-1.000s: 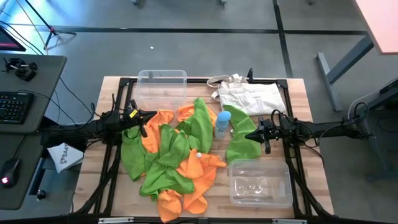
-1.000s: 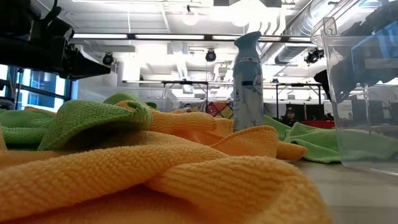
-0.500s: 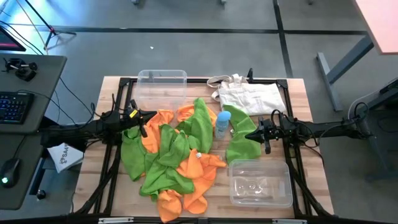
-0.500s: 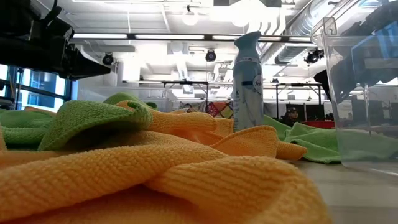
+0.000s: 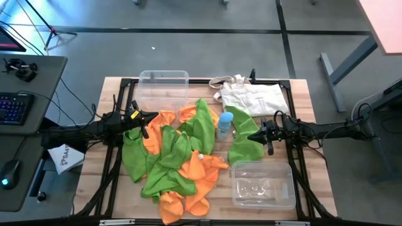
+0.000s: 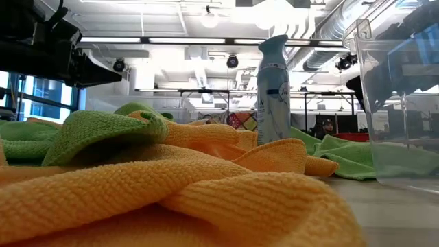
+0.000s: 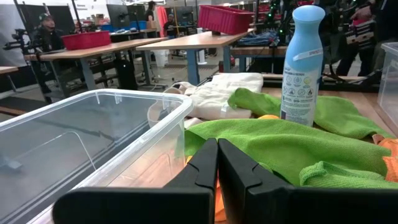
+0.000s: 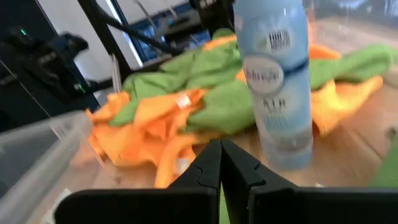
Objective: Sort microfiber towel by color & place in baskets
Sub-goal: Put the green microfiber towel into the bottom transparent bin
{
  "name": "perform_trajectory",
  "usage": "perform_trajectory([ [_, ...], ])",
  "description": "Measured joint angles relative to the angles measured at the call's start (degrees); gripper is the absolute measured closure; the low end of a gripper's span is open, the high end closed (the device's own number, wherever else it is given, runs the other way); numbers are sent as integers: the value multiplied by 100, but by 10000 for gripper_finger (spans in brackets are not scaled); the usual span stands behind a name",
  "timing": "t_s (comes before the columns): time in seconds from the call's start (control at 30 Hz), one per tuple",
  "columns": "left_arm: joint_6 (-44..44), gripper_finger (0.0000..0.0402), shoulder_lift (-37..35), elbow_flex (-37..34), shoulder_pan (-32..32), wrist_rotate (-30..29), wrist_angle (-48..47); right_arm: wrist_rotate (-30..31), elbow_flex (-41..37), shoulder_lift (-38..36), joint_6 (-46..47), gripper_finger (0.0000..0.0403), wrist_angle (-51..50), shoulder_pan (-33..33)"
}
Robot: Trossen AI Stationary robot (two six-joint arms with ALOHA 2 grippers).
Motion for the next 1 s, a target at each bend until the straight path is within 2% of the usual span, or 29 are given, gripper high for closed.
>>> perform_trajectory([
  [0.1,0,401,2,-1,-2,2,-2,0,1,-4,106,402,319,0],
  [0.33,0,401,0,-1,-1,0,0,42,3,-1,135,402,330,0],
  [0.53,-1,401,2,1,0,0,0,1296,366,39,-625,402,332,0],
  [0.63,0,401,0,-1,0,2,0,1808,1041,223,-893,402,-194,0],
  [0.77,0,401,0,-1,-2,2,0,2608,2280,718,-863,403,-1438,0],
  [0.9,0,401,0,0,-1,1,-1,3393,3640,1339,-430,403,-2911,0],
  [1.0,-2,401,0,0,0,2,-2,3633,4588,1813,-54,403,-3981,0],
])
